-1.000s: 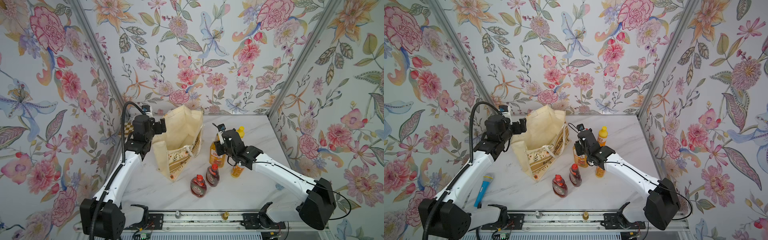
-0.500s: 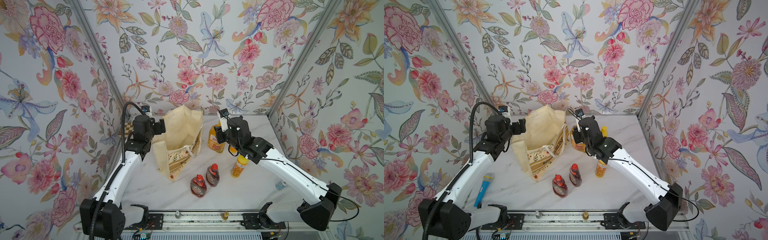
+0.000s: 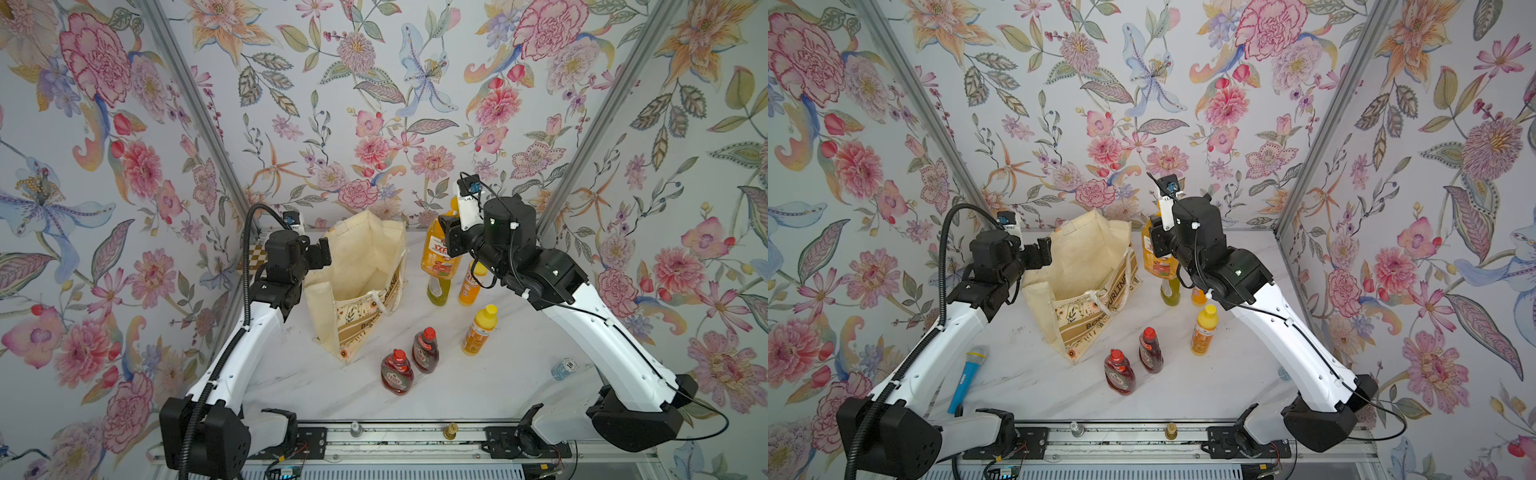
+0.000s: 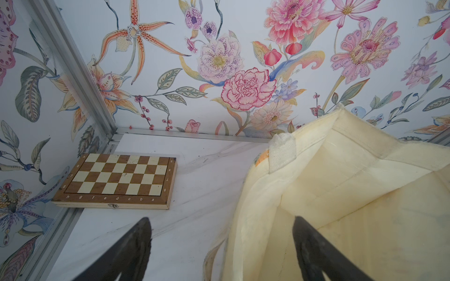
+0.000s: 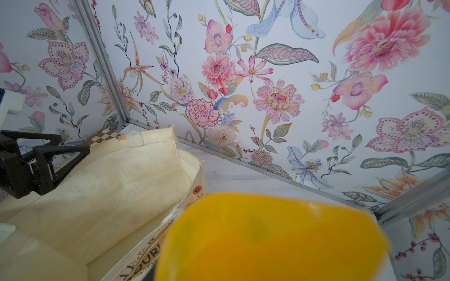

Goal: Pack dish soap into the shopping bag
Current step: Pick up the bottle of dish soap at the center of the board, then place the bottle of dish soap in the shopping bag.

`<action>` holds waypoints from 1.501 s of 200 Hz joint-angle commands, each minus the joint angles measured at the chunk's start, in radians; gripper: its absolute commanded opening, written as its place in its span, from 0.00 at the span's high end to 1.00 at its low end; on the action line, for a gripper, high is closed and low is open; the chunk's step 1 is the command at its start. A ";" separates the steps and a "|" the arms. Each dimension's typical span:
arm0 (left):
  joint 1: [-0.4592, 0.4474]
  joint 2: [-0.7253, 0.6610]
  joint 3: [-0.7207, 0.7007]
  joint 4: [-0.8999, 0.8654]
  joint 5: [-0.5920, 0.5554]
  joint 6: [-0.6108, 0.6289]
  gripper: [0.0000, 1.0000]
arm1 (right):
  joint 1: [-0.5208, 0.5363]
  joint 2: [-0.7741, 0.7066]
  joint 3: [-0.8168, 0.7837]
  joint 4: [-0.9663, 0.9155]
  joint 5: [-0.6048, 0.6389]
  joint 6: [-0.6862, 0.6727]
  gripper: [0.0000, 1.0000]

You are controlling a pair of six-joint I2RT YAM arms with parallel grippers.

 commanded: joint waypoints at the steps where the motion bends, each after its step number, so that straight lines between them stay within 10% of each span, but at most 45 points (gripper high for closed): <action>1: -0.003 0.014 0.016 -0.013 0.030 -0.006 0.10 | 0.014 0.048 0.159 0.080 0.008 -0.033 1.00; 115: -0.011 0.038 -0.024 0.033 0.182 -0.025 0.45 | 0.073 0.331 0.714 0.043 -0.035 -0.106 1.00; 300: -0.057 0.040 -0.011 0.052 0.196 -0.036 0.86 | 0.101 0.592 0.772 0.310 -0.105 -0.015 1.00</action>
